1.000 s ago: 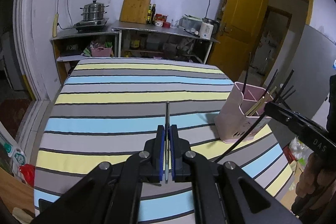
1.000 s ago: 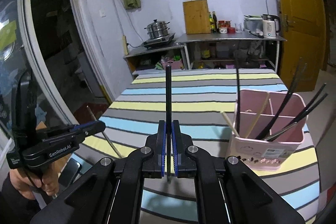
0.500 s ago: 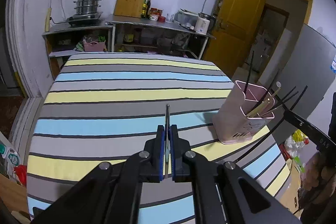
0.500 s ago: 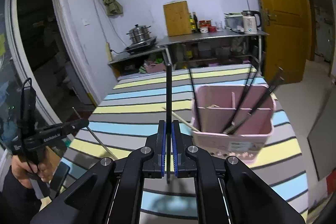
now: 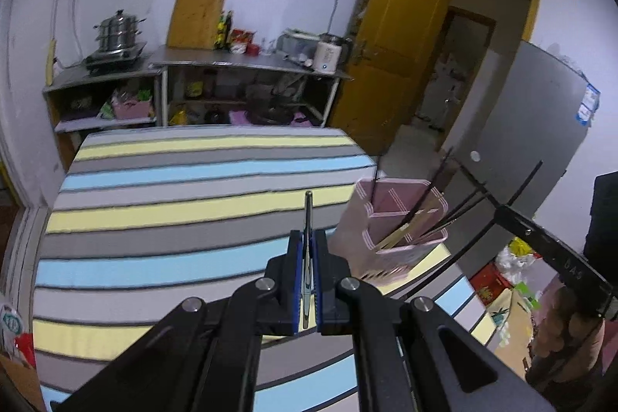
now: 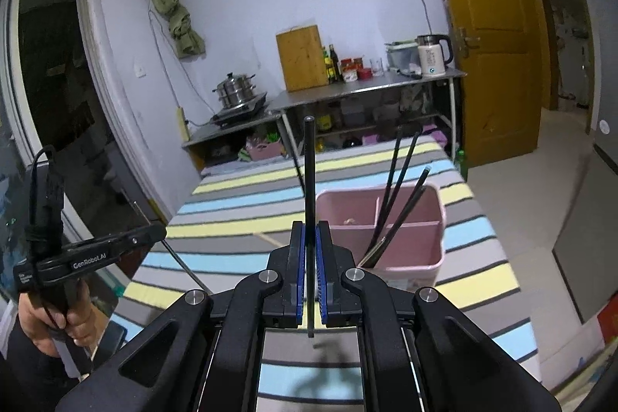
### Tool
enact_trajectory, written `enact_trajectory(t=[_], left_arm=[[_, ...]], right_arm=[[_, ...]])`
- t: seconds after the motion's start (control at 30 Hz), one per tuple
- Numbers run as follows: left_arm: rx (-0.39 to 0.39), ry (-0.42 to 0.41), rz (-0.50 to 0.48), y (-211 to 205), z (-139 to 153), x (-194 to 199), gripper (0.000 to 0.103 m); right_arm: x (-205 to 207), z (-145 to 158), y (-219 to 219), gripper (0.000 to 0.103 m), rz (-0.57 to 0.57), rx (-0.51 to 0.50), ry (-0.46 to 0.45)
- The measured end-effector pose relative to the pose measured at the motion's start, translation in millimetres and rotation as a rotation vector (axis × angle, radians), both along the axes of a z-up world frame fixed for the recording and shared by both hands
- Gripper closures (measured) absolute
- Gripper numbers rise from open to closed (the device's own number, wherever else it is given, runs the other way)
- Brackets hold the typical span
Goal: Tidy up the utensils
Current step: 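Lift both held sticks up and carry them over the pink holder, then lower both sticks into the pink holder while opening both tools to release them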
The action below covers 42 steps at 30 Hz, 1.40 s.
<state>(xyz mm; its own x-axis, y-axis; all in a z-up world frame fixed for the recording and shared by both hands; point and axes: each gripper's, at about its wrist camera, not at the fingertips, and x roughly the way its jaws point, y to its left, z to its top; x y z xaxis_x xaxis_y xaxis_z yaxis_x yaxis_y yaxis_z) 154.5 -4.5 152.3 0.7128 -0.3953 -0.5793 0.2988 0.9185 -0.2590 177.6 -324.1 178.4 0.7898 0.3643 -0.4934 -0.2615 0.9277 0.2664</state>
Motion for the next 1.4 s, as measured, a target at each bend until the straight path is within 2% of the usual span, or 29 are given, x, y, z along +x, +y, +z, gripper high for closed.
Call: enact_trajectory(t=[0.33,0.57,0.9,1.4], left_arm=[[-0.036,-0.073,-0.063,-30,48,26,0.098],[-0.055,-0.093,-0.107,-49,60,48,0.098],[-0.066,-0.067,-0.177,-75,37,65,0.098],[-0.031,0.024,-0.208,-85,-8,77,0.098]], right_arm=[[6,46,-20,0.098,-0.058,0.009,-0.089],[25,63,-26,0.098,-0.088,0.013,-0.132],[49,42,-19,0.098,-0.096,-0.001,-0.104],[75,1,-2,0.098,-0.073,-0.058,-0.014]])
